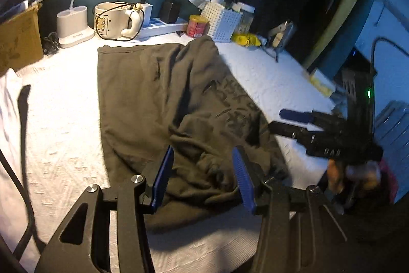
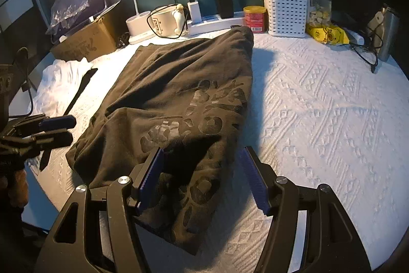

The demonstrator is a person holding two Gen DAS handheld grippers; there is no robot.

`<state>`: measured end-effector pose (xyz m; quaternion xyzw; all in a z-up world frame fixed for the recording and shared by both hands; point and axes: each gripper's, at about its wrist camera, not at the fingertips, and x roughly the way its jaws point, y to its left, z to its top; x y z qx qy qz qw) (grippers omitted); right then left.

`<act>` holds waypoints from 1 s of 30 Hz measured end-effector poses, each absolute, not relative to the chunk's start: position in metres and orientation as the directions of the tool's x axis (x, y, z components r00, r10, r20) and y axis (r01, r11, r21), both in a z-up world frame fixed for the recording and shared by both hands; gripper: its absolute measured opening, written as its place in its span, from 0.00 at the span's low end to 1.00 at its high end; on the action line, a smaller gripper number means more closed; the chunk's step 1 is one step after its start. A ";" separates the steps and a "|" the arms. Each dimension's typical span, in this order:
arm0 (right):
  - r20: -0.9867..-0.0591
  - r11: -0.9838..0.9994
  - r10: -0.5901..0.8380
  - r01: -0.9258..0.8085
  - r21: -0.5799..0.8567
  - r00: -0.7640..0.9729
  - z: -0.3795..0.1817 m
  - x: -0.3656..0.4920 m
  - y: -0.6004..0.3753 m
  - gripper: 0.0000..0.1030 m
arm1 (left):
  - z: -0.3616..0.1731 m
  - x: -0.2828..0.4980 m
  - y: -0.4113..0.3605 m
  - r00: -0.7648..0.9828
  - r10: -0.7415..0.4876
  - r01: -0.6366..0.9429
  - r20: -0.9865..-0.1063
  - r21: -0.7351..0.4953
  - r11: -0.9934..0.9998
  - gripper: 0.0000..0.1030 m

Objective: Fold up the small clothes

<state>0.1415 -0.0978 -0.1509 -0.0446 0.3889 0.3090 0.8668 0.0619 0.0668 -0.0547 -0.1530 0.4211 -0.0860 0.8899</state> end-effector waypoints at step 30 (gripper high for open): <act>-0.793 0.773 0.466 -0.617 0.148 0.394 -0.193 0.130 -0.078 0.65 | -0.065 0.040 0.096 0.557 -0.151 -0.061 -0.817 -0.221 0.973 0.14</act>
